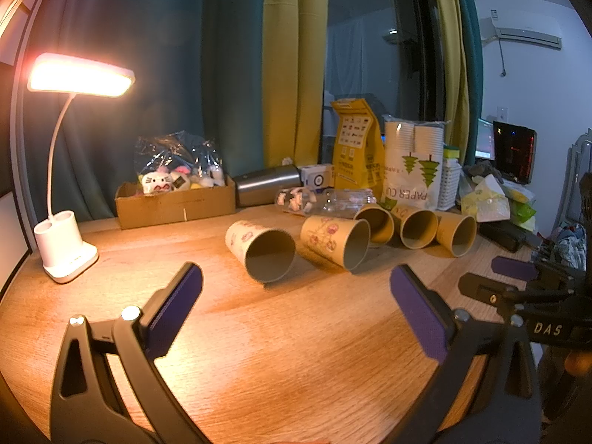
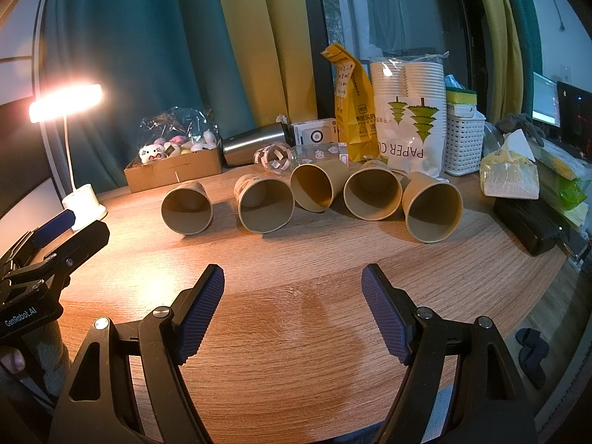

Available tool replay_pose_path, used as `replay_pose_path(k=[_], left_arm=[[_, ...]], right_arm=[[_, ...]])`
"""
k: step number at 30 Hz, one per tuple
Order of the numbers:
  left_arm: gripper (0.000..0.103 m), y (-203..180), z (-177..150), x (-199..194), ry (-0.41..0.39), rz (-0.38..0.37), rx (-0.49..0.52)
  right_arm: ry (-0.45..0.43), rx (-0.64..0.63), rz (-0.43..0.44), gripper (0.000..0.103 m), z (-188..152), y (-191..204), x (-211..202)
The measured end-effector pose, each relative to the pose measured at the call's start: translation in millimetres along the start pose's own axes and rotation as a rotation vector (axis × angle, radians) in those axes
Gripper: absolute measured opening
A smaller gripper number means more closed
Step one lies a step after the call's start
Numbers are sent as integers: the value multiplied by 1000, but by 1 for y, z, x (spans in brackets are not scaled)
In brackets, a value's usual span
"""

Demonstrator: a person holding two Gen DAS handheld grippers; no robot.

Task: Flip cup upside down

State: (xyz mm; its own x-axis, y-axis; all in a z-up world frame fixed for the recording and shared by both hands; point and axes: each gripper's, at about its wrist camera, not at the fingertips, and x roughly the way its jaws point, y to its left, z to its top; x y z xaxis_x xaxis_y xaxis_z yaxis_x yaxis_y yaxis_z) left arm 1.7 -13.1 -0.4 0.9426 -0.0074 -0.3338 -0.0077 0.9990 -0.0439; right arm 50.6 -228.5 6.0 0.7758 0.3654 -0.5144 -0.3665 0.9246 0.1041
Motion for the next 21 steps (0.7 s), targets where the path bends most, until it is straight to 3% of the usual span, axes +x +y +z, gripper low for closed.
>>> replay_pose_path(k=[21], left_arm=[[103, -4, -2, 3, 26, -4, 11]], right_arm=[[-1, -2, 8, 80, 0, -2, 2]])
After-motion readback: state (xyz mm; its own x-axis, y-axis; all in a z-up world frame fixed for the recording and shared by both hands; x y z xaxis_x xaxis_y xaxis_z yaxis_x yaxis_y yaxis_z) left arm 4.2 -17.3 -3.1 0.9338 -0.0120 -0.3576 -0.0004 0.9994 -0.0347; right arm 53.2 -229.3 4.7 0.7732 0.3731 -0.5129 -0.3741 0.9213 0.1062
